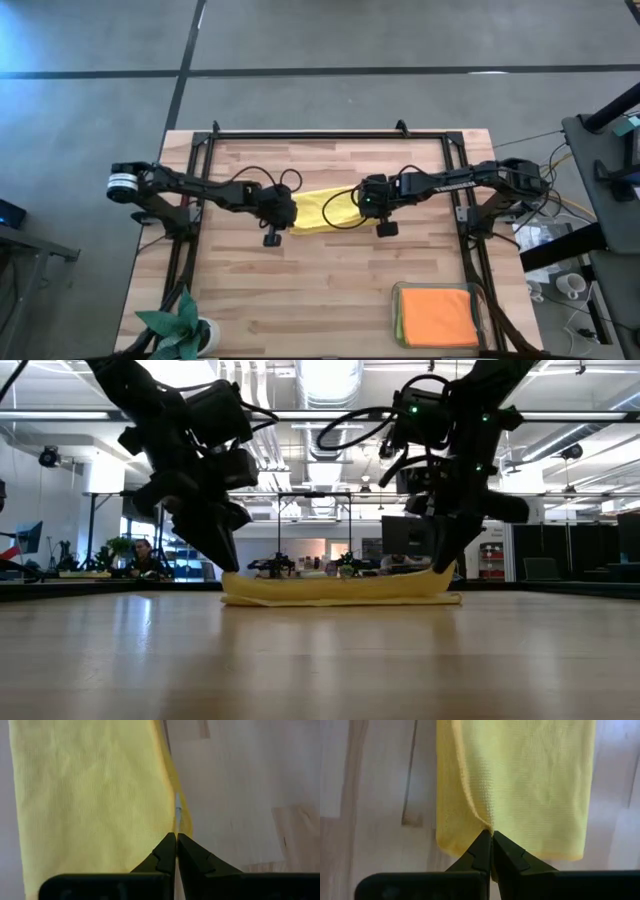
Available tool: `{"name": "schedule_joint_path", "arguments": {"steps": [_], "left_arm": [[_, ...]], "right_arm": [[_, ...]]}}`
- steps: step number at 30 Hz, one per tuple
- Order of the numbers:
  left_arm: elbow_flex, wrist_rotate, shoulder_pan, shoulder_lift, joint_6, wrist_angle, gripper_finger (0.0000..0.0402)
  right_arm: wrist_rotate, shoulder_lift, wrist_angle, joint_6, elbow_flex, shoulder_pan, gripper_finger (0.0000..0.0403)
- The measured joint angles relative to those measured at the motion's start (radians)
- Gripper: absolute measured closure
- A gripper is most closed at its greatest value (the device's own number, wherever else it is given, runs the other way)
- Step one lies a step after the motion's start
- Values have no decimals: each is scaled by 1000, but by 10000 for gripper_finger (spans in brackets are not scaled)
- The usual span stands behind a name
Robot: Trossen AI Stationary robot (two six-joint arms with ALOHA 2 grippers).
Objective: Fold microfiber towels
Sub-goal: Fold the yellow microfiber towel
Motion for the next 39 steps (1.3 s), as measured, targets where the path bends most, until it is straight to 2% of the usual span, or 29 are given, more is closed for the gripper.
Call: {"name": "schedule_joint_path", "arguments": {"steps": [7, 13, 22, 26, 28, 32, 36, 39], "left_arm": [[-3, 47, 0, 26, -1, 54, 401], [2, 49, -6, 55, 0, 48, 400], [19, 46, -7, -64, -27, 36, 330], [7, -59, 18, -90, -20, 101, 312], [-9, -112, 36, -74, -18, 178, 311], [-32, -128, 60, 16, -12, 294, 311], [-34, -128, 60, 129, 1, 310, 311], [-30, -126, 49, 194, -2, 316, 311]], "right_arm": [[4, 29, 15, -27, -3, 4, 377], [-2, 33, 14, -2, -1, 13, 338], [-4, -13, -71, -3, -1, 24, 261], [6, -18, -26, 5, -1, 23, 253], [22, 3, 49, 27, -2, 18, 256], [31, 71, 139, 49, -4, 16, 264], [23, 131, 92, 46, -1, 32, 267], [-29, 132, 13, 37, 5, 50, 268]]}}
